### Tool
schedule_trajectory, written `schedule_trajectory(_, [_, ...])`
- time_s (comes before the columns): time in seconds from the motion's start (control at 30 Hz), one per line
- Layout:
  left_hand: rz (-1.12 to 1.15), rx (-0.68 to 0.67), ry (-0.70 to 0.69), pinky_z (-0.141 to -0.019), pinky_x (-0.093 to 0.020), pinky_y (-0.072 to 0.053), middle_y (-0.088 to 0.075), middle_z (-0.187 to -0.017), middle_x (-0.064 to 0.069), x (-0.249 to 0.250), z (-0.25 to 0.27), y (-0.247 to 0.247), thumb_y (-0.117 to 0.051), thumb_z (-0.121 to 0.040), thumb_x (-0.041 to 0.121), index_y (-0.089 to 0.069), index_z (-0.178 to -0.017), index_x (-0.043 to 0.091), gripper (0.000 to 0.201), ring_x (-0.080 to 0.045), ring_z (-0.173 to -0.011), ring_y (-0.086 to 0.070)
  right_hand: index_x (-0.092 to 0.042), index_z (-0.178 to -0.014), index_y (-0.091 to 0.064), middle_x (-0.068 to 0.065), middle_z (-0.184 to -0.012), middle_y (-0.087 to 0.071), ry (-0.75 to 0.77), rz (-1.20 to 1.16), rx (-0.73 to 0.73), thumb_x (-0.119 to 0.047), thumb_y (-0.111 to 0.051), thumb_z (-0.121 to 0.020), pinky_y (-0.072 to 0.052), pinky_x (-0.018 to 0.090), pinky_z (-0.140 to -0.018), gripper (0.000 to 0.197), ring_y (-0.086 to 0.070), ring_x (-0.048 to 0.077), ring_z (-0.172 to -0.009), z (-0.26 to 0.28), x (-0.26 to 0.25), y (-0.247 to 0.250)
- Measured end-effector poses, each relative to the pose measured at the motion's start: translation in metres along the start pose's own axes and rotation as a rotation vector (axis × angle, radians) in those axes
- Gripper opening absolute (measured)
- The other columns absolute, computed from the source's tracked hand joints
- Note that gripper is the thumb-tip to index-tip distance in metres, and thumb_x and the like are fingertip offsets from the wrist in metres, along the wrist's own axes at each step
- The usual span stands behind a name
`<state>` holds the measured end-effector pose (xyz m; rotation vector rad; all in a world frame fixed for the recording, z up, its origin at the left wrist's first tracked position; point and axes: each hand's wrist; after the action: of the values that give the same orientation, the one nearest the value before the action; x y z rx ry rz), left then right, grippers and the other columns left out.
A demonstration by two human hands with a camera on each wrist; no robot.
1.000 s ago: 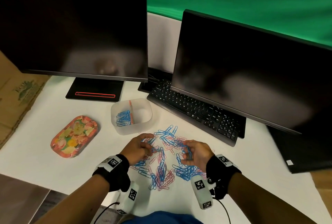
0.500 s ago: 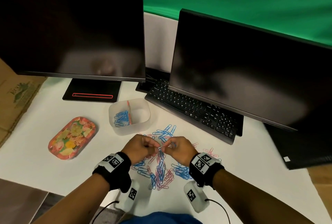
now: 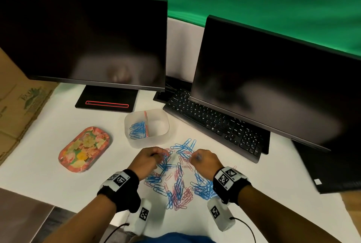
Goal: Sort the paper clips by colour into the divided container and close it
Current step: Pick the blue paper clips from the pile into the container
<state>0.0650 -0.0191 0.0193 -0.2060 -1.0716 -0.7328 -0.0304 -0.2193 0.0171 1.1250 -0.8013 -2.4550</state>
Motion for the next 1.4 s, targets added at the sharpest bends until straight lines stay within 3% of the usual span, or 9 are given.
schedule_trajectory(0.13, [0.258,0.145,-0.017,-0.067,-0.028,-0.045,-0.059,-0.081,-0.006,0.020,0.001,0.018,-0.044,-0.090,-0.007,-0.066,-0.082,0.008,0.027,-0.021,-0.080,-0.054,-0.011,-0.083,-0.061,0.006,-0.066,-0.050,-0.087,-0.401,-0.174,-0.016,-0.057,-0.091,-0.035,0.023,-0.045,0.011,-0.045,0.017,-0.050,-0.003,-0.045,-0.002])
schedule_trajectory(0.23, [0.343,0.262,-0.067,-0.071,-0.031,-0.046,-0.062,-0.088,-0.005,0.035,-0.008,0.040,-0.046,-0.089,-0.007,-0.063,-0.077,0.012,0.028,-0.022,-0.085,-0.057,-0.006,-0.089,-0.055,0.005,-0.062,-0.044,-0.083,-0.643,-0.256,-0.007,-0.053,-0.092,-0.029,0.020,-0.039,0.004,-0.039,0.016,-0.048,-0.010,-0.093,0.001])
schedule_trajectory(0.5, [0.139,0.433,0.025,-0.063,-0.028,-0.046,-0.069,-0.074,-0.005,0.048,-0.039,0.082,-0.049,-0.088,0.007,-0.061,-0.083,0.018,0.017,-0.022,-0.073,-0.062,-0.002,-0.096,-0.055,0.011,-0.068,-0.053,-0.033,-0.623,-0.292,0.003,-0.052,-0.089,-0.044,0.029,-0.049,0.010,-0.054,0.021,-0.056,-0.039,-0.182,-0.013])
schedule_trajectory(0.67, [0.059,0.428,0.130,-0.063,-0.036,-0.058,-0.073,-0.089,-0.016,0.045,-0.051,0.090,-0.049,-0.084,0.008,-0.061,-0.080,0.020,0.018,-0.033,-0.078,-0.071,0.001,-0.074,-0.052,0.016,-0.069,-0.055,-0.124,-0.640,-0.239,0.007,-0.049,-0.087,-0.048,0.031,-0.050,0.015,-0.055,0.024,-0.056,-0.053,-0.196,-0.024])
schedule_trajectory(0.83, [0.113,0.430,0.159,-0.066,-0.044,-0.060,-0.070,-0.091,-0.021,0.051,-0.053,0.092,-0.045,-0.087,0.003,-0.059,-0.083,0.015,0.018,-0.035,-0.071,-0.071,-0.005,-0.076,-0.054,0.013,-0.079,-0.058,-0.155,-0.669,-0.226,0.001,-0.050,-0.091,-0.057,0.040,-0.079,0.017,-0.062,0.025,-0.073,-0.065,-0.200,-0.031])
schedule_trajectory(0.97, [0.051,0.455,0.133,-0.071,-0.045,-0.061,-0.071,-0.092,-0.018,0.048,-0.049,0.099,-0.050,-0.084,0.009,-0.060,-0.083,0.017,0.013,-0.034,-0.077,-0.071,-0.003,-0.082,-0.056,0.014,-0.080,-0.051,-0.177,-0.746,-0.254,0.001,-0.046,-0.093,-0.047,0.043,-0.100,0.016,-0.062,0.030,-0.103,-0.067,-0.198,-0.033])
schedule_trajectory(1.1, [-0.051,0.480,0.056,-0.062,-0.033,-0.056,-0.072,-0.087,-0.012,0.041,-0.039,0.104,-0.053,-0.082,0.009,-0.062,-0.081,0.020,0.014,-0.029,-0.076,-0.070,-0.009,-0.077,-0.056,0.010,-0.078,-0.054,-0.056,-0.752,-0.260,0.001,-0.046,-0.093,-0.056,0.030,-0.080,0.021,-0.062,0.021,-0.078,-0.064,-0.186,-0.025])
schedule_trajectory(1.2, [-0.190,0.408,-0.015,-0.074,-0.035,-0.058,-0.072,-0.079,-0.005,0.024,-0.027,0.103,-0.059,-0.080,0.014,-0.067,-0.075,0.021,0.012,-0.026,-0.076,-0.069,-0.011,-0.087,-0.064,0.006,-0.076,-0.063,0.080,-0.524,-0.186,0.001,-0.047,-0.092,-0.051,0.023,-0.054,0.021,-0.061,0.014,-0.061,-0.051,-0.155,-0.008])
schedule_trajectory(1.4, [-0.648,0.182,-0.107,-0.074,-0.029,-0.054,-0.072,-0.081,0.004,-0.011,-0.011,0.068,-0.060,-0.078,0.022,-0.066,-0.075,0.028,0.008,-0.019,-0.079,-0.067,-0.022,-0.096,-0.072,0.001,-0.098,-0.072,0.218,0.215,-0.073,-0.013,-0.051,-0.088,-0.050,0.020,-0.079,0.025,-0.067,0.016,-0.087,-0.027,-0.074,-0.008])
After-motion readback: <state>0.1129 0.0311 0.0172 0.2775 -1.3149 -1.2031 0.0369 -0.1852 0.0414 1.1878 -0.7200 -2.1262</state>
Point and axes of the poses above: each hand's wrist, its own z-axis away from the middle knuckle, its own y-axis out of the back of the hand, x = y × z
